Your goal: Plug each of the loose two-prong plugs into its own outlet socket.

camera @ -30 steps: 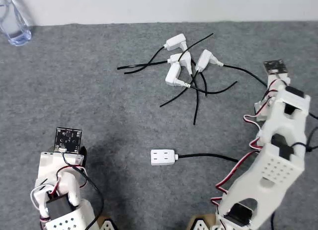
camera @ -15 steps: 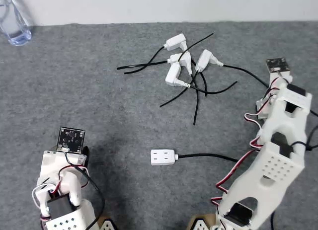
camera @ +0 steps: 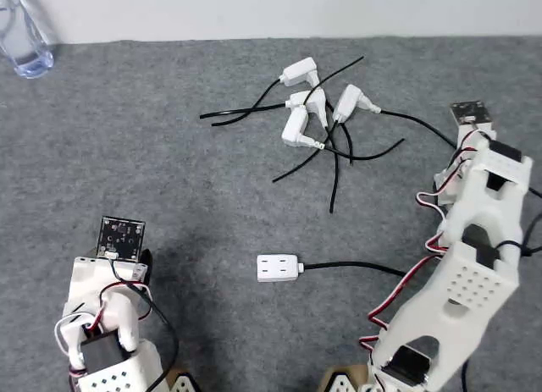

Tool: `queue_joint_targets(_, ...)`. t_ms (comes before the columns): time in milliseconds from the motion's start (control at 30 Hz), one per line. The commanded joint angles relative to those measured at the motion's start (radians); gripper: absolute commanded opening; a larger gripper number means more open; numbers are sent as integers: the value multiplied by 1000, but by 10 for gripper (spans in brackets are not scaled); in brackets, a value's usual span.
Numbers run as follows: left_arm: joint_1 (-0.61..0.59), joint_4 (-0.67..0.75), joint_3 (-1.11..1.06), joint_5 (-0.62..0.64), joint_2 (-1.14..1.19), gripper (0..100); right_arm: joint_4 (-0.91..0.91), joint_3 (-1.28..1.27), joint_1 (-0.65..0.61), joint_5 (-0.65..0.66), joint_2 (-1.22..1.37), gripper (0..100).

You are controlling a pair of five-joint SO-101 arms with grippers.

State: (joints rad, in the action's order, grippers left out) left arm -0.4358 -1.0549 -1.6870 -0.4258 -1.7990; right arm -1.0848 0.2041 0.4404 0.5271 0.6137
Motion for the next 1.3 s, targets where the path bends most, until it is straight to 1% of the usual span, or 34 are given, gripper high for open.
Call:
queue_joint_targets(0, 5, -11, 5, 3, -12, 265, -28, 15, -10, -2, -12, 220)
queue_joint_targets(67, 5, -11, 5, 3, -12, 265, -28, 15, -10, -2, -12, 240)
queue_joint_targets(267, 6, -11, 5, 3, -12, 265, -76, 17, -10, -3, -13, 182)
queue_joint_targets(600, 5, -11, 5, 3, -12, 265, -84, 15, 38, -2, -7, 177)
queue_joint_targets(833, 5, -11, 5, 3, -12, 265, -74, -20, 21, -3, -7, 173)
queue_joint_targets(900, 5, -11, 5, 3, -12, 265, -73, -23, 10, -3, -2, 126)
queue_joint_targets(1000, 5, -11, 5, 3, -12, 265, -73, -25, -7, -3, -2, 7)
queue_joint_targets(1100, 5, -11, 5, 3, -12, 265, -74, -26, -12, 17, -2, 28)
queue_joint_targets(1267, 5, -11, 5, 3, -12, 265, -77, -26, -30, 48, -2, 7)
